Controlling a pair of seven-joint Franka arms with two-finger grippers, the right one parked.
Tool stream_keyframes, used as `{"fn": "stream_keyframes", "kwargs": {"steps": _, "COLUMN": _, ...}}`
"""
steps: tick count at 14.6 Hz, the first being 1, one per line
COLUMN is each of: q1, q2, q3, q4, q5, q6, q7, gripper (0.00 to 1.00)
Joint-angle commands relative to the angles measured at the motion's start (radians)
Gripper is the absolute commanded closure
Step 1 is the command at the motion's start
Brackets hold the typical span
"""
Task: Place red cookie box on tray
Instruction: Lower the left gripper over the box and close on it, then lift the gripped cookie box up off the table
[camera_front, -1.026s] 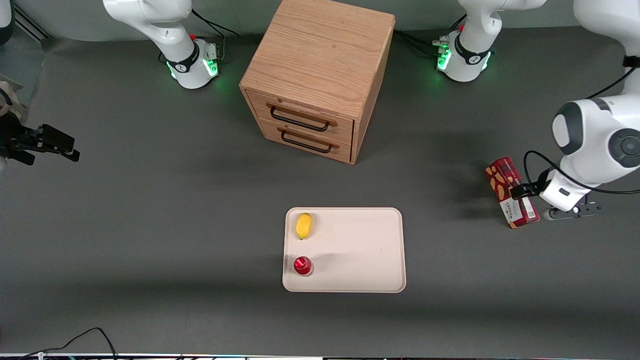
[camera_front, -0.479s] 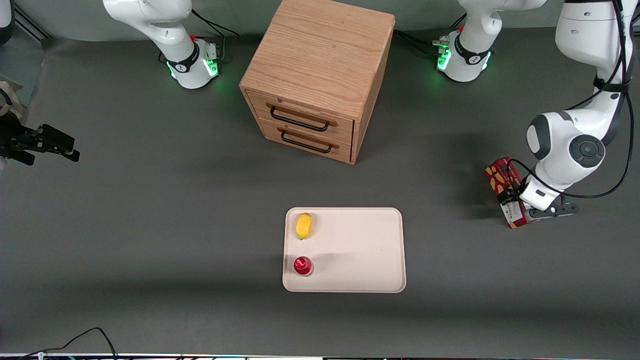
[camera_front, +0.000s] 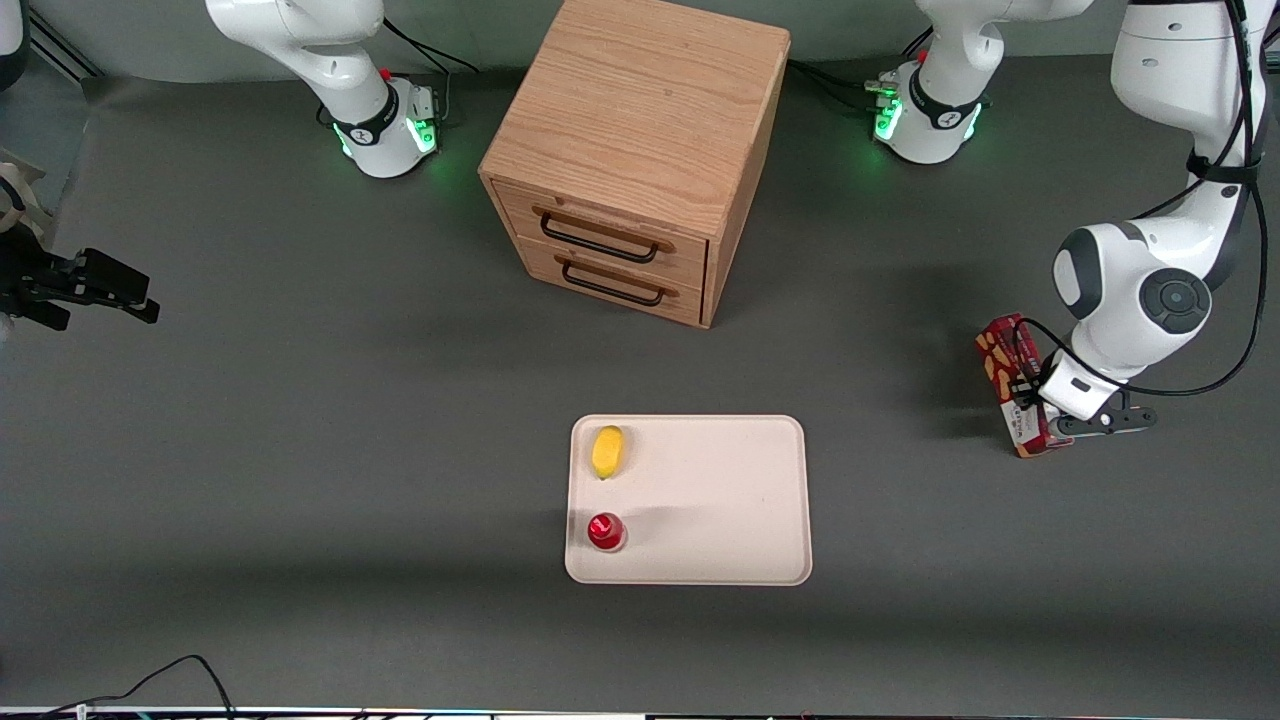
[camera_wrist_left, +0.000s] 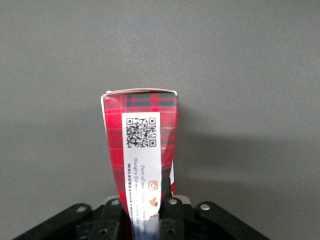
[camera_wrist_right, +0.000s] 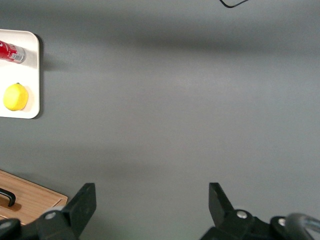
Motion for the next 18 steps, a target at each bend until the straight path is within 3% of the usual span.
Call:
{"fn": "stream_keyframes", "kwargs": {"steps": 1, "q1": -0.011, "q2": -0.086, "q3": 0.003, "q4": -0.008, "q5": -0.013, "q6": -0.078, "q7": 0.025, "gripper": 1.0}}
{"fn": "stream_keyframes", "kwargs": {"steps": 4, "q1": -0.027, "q2": -0.161, "q3": 0.0, "q4": 0.148, "q5": -0.012, "q6": -0.384, "q7": 0.031, "gripper": 1.0}}
{"fn": "stream_keyframes", "kwargs": {"steps": 8, "q1": -0.051, "q2": -0.169, "q3": -0.006, "q4": 0.568, "q5": -0.012, "q6": -0.912, "q7": 0.023, "gripper": 1.0}}
{"fn": "stream_keyframes", "kwargs": {"steps": 10, "q1": -0.065, "q2": -0.163, "q3": -0.007, "q4": 0.717, "q5": -0.013, "q6": -1.075, "q7": 0.008, "gripper": 1.0}}
{"fn": "stream_keyframes", "kwargs": {"steps": 15, "q1": -0.07, "q2": -0.146, "q3": -0.062, "q4": 0.816, "q5": -0.023, "q6": -1.131, "q7": -0.055, "gripper": 1.0}}
{"fn": "stream_keyframes", "kwargs": {"steps": 18, "q1": -0.073, "q2": -0.063, "q3": -0.212, "q4": 0.885, "q5": -0.02, "q6": -1.13, "q7": -0.306, "gripper": 1.0}}
